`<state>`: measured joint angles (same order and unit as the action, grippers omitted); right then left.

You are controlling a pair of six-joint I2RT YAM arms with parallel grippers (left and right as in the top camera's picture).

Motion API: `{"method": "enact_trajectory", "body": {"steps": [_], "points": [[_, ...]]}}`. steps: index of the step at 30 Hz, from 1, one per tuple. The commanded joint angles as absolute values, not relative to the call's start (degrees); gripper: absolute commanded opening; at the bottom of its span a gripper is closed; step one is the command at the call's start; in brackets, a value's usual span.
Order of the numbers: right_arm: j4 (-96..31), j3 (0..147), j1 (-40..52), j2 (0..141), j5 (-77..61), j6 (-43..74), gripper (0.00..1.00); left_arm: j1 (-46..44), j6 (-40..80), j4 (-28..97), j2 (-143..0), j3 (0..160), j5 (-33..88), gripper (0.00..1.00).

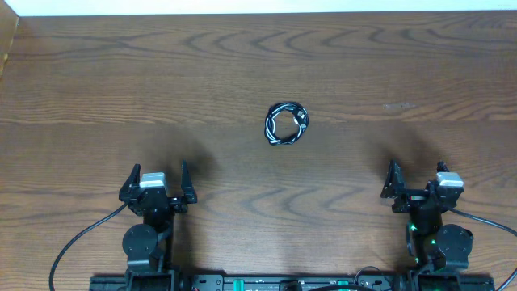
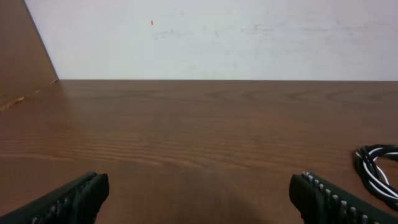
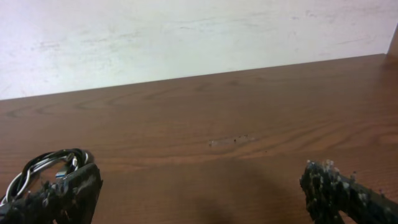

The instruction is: Untangle cables

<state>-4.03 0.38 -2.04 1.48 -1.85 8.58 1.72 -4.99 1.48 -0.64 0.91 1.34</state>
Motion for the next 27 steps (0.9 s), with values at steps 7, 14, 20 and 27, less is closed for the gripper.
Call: {"method": "enact_trajectory", "body": {"steps": [7, 14, 20, 27], "points": [[-4.27, 0.34, -1.78, 1.3, -1.87, 9.17, 0.99, 1.48, -5.93, 4.21, -0.64, 0.23, -0.3, 0.98], [-4.27, 0.34, -1.78, 1.3, -1.87, 9.17, 0.99, 1.48, -5.96, 4.21, -0.64, 0.23, -0.3, 0.98], [-4.27, 0.34, -1.78, 1.3, -1.67, 9.17, 0.99, 1.48, -5.96, 4.21, -0.64, 0.23, -0.3, 0.98], [-4.19, 0.34, -1.78, 1.3, -2.09, 9.41, 0.99, 1.48, -5.98, 2.48, -0.64, 0.23, -0.89, 0.98]]}}
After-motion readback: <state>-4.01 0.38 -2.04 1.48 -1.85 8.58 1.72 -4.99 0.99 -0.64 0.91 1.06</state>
